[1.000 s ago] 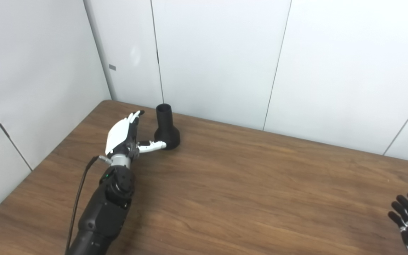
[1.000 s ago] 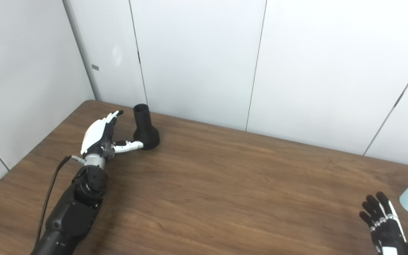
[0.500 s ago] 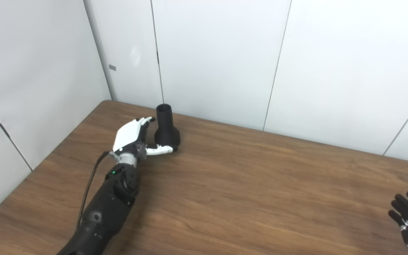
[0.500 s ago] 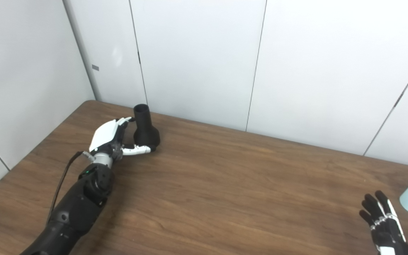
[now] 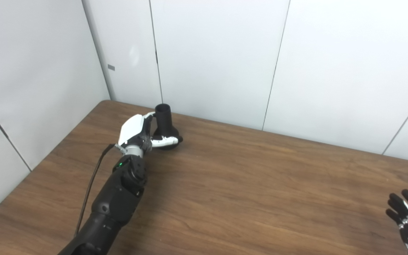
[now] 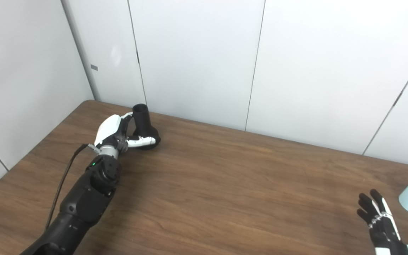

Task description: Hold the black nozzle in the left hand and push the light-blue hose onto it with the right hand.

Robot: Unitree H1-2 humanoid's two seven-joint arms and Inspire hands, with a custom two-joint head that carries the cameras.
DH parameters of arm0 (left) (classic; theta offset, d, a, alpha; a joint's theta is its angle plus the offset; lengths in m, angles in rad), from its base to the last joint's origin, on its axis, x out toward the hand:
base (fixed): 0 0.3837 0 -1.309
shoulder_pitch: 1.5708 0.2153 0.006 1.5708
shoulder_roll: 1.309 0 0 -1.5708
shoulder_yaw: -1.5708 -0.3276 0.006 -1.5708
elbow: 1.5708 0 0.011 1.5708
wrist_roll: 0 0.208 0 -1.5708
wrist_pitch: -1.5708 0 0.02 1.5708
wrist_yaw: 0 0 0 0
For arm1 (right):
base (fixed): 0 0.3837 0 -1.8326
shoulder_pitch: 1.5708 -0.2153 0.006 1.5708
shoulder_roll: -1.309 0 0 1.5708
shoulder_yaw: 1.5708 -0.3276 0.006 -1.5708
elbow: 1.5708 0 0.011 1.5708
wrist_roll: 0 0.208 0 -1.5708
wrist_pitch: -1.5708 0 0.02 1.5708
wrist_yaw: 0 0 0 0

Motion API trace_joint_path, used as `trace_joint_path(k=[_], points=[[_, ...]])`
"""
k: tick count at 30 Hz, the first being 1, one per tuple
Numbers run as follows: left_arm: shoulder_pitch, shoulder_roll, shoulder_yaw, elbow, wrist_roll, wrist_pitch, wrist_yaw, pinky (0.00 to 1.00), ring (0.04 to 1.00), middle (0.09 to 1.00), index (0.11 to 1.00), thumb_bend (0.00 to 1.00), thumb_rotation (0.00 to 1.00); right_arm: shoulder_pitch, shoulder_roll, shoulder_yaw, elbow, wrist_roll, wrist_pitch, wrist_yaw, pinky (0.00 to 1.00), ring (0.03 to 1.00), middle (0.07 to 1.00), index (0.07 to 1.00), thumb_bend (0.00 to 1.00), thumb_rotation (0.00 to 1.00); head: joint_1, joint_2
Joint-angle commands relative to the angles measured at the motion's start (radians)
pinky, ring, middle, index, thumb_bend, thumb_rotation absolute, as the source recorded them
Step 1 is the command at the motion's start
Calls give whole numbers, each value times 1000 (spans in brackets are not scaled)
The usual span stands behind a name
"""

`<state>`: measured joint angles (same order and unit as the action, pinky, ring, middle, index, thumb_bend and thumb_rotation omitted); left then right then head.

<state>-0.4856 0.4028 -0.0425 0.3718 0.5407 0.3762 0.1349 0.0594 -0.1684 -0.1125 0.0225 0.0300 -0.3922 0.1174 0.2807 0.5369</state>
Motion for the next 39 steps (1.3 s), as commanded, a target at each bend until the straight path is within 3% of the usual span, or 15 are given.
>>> trace_joint_path(k=[1,8,14,26,39], points=[[-72,14,20,-21,-6,-1,27,984,963,918,866,975,420,83,18,12,158,-13,-21,-17,884,911,895,953,571,982,2,2],[-72,4,22,-15,-23,24,28,956,975,931,855,939,358,92,16,14,146,-54,-35,-29,851,896,888,950,561,997,5,8],[-79,2,4,10,-14,30,38,1000,987,931,841,922,321,94,22,10,146,-70,-41,-37,853,891,882,955,548,981,3,9],[-103,0,-26,-23,-33,27,-8,1000,988,934,861,940,386,95,27,11,135,-81,-24,-62,854,891,881,958,557,976,-14,5],[-138,-8,-41,45,-31,11,-11,1000,981,920,863,944,374,101,28,18,129,-85,-26,-74,842,883,874,936,554,958,-24,11]])
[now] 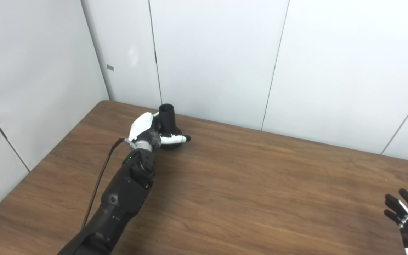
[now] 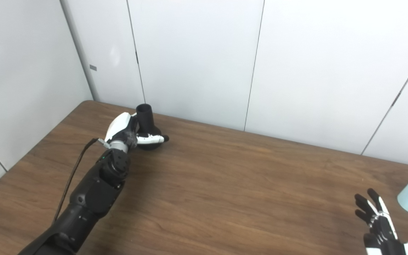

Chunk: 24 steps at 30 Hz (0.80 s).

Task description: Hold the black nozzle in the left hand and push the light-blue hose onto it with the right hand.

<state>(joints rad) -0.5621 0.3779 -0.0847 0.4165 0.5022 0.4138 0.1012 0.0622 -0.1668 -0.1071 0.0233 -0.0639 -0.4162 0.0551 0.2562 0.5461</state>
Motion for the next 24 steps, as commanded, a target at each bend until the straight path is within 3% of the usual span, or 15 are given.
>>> trace_joint_path(k=[1,8,16,24], points=[[-64,16,2,13,5,-31,27,1000,979,921,857,941,365,99,26,12,127,6,-2,-13,840,881,875,936,560,961,1,2],[-76,20,5,91,-16,-32,16,1000,962,898,853,882,324,103,28,20,120,37,3,5,865,892,877,969,560,953,13,3],[-93,27,2,178,-31,-68,38,841,868,825,820,865,262,102,34,23,116,37,15,1,867,894,876,978,559,945,6,-2],[-89,26,-20,143,-29,-63,20,852,855,809,785,864,269,96,39,25,119,64,19,9,870,892,869,964,558,951,11,-1]])
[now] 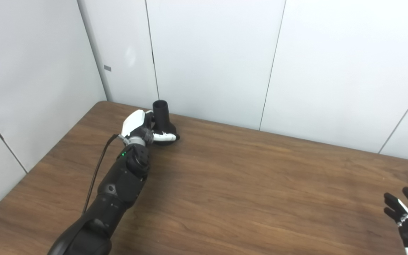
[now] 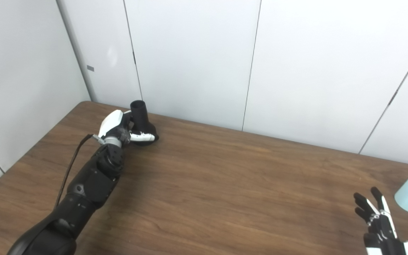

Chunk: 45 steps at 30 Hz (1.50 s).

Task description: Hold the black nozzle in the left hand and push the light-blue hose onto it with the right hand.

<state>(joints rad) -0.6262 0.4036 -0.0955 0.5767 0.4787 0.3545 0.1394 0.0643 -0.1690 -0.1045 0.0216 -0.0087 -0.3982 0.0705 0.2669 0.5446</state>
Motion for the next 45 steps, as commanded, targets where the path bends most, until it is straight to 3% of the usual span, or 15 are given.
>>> trace_joint_path(k=[1,5,10,12,15,22,30,36,40,42,45], points=[[-26,0,-13,-19,-4,-3,-19,865,856,808,781,862,270,93,41,23,124,10,-3,-5,871,891,867,963,553,950,0,1],[-35,-5,-11,-9,-19,-9,-20,877,839,785,729,846,254,93,44,21,119,3,9,-12,860,884,861,959,548,933,0,1],[-40,-13,-2,27,-40,-67,-5,758,729,688,637,805,77,97,46,20,110,-6,15,-17,841,874,855,953,552,936,-1,4],[-38,-16,2,43,-46,-94,3,666,656,639,523,580,57,98,46,19,108,-7,13,-17,836,872,856,953,548,936,-2,6],[-35,-18,5,50,-49,-106,5,618,592,542,482,526,10,101,48,19,98,2,22,-13,848,879,860,959,558,940,-2,8],[-28,-12,-4,63,-44,-119,15,598,579,524,471,518,0,101,50,24,89,22,26,-5,859,884,858,961,558,927,-5,11],[-19,-2,-11,80,-40,-143,30,564,565,513,479,520,0,108,53,25,69,-45,35,-34,837,869,853,954,533,880,-17,15],[4,10,-32,39,-21,-153,29,515,531,493,490,522,0,109,57,28,62,-51,44,-39,839,869,847,944,503,868,-27,18],[37,22,-69,-28,24,-155,37,370,431,466,500,523,0,109,59,30,55,-52,50,-42,837,866,843,943,495,870,-32,19],[54,23,-78,-58,41,-156,45,429,479,472,498,523,0,108,59,32,52,-56,54,-42,844,868,840,942,494,869,-36,19],[87,22,-92,-101,74,-154,59,608,613,510,477,521,0,105,63,32,56,-44,47,-40,852,872,836,938,480,854,-39,20]])
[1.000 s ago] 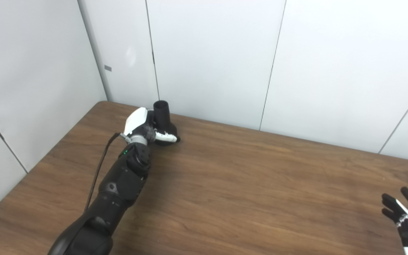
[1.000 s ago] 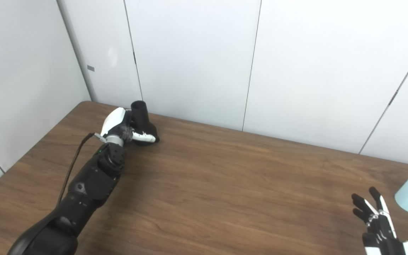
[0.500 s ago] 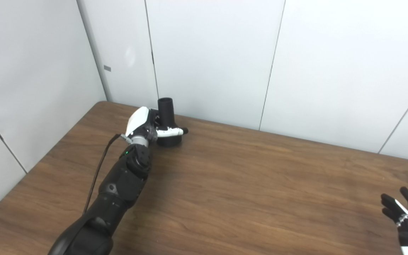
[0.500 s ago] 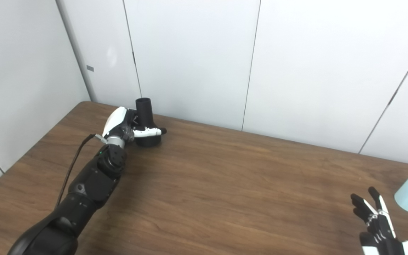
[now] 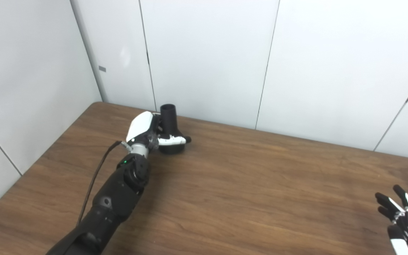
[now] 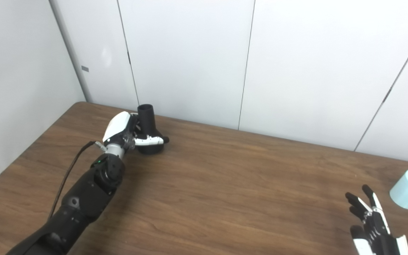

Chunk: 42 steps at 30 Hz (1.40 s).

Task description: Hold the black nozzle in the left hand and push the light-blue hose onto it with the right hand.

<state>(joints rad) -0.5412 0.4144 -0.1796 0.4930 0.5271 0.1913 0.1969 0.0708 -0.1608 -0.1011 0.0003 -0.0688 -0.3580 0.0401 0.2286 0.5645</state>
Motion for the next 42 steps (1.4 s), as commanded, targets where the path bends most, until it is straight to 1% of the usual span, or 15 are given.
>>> trace_joint_path(k=[1,4,8,11,14,17,20,24,27,29,32,35,38,40,42], points=[[14,9,-12,-37,39,21,4,615,618,511,476,521,0,97,55,28,79,18,4,-10,852,872,836,938,479,854,-1,1],[46,-1,-16,-79,65,36,17,619,638,519,477,520,0,94,55,28,85,19,-4,-9,848,865,833,936,479,856,-5,2],[107,-22,-16,-130,80,10,64,580,614,509,484,522,0,90,57,26,88,22,-1,-11,841,856,825,930,478,854,-11,3],[146,-34,-16,-184,87,-8,79,608,631,529,471,519,0,89,57,26,88,17,-2,-12,835,855,822,929,471,854,-17,6],[186,-54,-17,-239,103,-16,95,630,655,512,477,522,0,90,56,27,87,15,-2,-12,829,853,819,931,466,858,-25,8],[216,-75,-10,-290,96,-23,91,571,641,496,485,524,0,88,56,28,85,17,3,-10,835,856,819,934,469,856,-42,13],[255,-119,-12,-388,96,6,67,508,563,443,496,525,0,85,59,29,82,20,9,-10,831,857,823,934,462,857,-65,19],[286,-168,-19,-486,117,65,20,490,553,482,490,524,0,80,66,32,77,19,18,-12,820,852,823,936,459,844,-109,28],[304,-198,-44,-531,150,95,-13,479,554,514,477,521,0,76,73,29,79,23,25,-17,825,848,812,933,465,861,-144,36],[313,-211,-63,-546,171,94,-21,534,585,517,476,521,0,74,78,27,73,34,33,-16,828,849,813,933,471,849,-163,42],[323,-221,-90,-554,192,63,-15,552,601,513,476,522,0,69,86,24,50,17,57,-31,812,838,809,923,503,867,-194,55],[330,-236,-108,-564,202,55,-30,561,618,507,480,523,0,58,92,22,19,53,79,-21,855,843,797,926,520,860,-219,66],[330,-234,-131,-565,221,25,-34,663,665,498,483,524,0,51,92,20,-22,48,110,-21,866,837,782,928,533,854,-239,73],[331,-228,-150,-561,234,-21,-22,840,648,486,489,524,0,47,83,19,-44,33,115,-20,861,844,778,932,550,883,-250,77],[332,-225,-158,-549,237,-69,-5,891,636,477,493,524,0,46,81,14,-58,35,125,-21,863,846,778,931,556,891,-261,82]])
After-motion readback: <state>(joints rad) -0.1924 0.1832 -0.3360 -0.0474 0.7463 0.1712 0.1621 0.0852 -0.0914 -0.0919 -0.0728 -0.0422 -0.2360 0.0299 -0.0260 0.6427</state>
